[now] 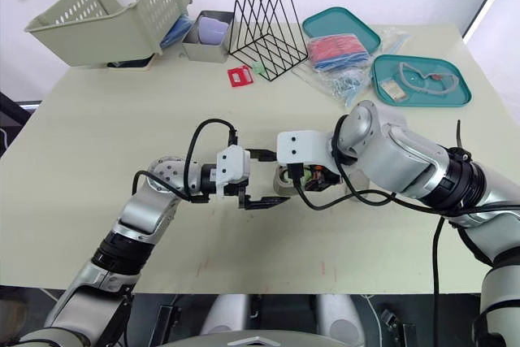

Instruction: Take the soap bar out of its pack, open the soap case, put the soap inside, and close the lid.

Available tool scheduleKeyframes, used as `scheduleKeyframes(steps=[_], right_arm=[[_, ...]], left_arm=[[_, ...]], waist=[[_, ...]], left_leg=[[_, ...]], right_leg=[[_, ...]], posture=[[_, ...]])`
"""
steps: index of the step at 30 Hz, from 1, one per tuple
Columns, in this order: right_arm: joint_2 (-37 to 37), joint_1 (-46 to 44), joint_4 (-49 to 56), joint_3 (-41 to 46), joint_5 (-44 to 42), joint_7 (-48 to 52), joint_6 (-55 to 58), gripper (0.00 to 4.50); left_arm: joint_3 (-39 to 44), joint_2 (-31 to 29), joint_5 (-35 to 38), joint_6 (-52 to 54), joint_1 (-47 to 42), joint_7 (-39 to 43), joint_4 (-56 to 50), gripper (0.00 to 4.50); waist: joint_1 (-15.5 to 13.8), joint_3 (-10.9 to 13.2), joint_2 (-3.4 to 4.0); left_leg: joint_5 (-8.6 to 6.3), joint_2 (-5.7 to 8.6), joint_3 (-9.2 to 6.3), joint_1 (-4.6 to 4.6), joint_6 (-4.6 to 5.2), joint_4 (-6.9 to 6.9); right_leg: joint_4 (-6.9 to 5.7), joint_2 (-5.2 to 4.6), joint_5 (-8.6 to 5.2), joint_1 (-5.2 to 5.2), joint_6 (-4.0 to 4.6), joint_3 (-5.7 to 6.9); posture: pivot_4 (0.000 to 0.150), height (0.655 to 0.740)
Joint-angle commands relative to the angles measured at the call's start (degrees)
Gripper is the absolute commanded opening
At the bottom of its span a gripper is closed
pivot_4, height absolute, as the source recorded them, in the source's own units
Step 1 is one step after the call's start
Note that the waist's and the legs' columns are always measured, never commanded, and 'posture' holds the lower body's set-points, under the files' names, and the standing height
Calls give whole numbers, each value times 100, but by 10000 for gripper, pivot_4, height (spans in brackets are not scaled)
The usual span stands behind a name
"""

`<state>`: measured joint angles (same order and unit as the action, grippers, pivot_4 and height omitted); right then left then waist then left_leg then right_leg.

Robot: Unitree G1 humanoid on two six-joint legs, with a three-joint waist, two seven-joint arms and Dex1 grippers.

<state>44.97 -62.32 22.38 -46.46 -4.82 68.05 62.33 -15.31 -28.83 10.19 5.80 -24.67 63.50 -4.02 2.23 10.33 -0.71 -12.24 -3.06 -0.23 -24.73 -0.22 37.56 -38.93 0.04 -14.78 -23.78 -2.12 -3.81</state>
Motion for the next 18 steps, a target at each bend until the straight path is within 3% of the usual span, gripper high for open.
scheduleKeyframes(steps=[1,4,16,17,18], right_arm=[[17,-226,17,87,115,3,-40,19541],[-17,-239,51,121,51,66,31,19541],[-178,-165,28,265,90,-92,-148,19541],[-194,-153,4,283,98,-118,-161,29543],[-195,-140,-2,289,111,-135,-173,32076]], left_arm=[[15,48,34,-28,-111,-46,-152,33682],[-7,97,31,-56,-121,-92,-158,18671],[-27,130,33,-336,-11,-110,-37,18500],[-15,144,43,-388,-1,-113,7,18500],[-7,153,47,-422,12,-120,37,18500]], waist=[[-1,0,0],[-5,0,0],[-3,0,0],[-3,0,0],[-2,0,0]], left_leg=[[0,0,0,0,0,0],[0,0,1,0,0,0],[0,1,1,0,0,0],[0,1,1,0,0,0],[0,1,1,0,0,0]], right_leg=[[0,0,0,0,0,0],[1,-2,0,0,0,0],[1,-1,0,0,0,0],[1,-1,0,0,0,0],[1,-1,0,0,0,0]], posture=[[1500,7400],[1500,7400],[1500,7400],[1500,7400],[1500,7400]])
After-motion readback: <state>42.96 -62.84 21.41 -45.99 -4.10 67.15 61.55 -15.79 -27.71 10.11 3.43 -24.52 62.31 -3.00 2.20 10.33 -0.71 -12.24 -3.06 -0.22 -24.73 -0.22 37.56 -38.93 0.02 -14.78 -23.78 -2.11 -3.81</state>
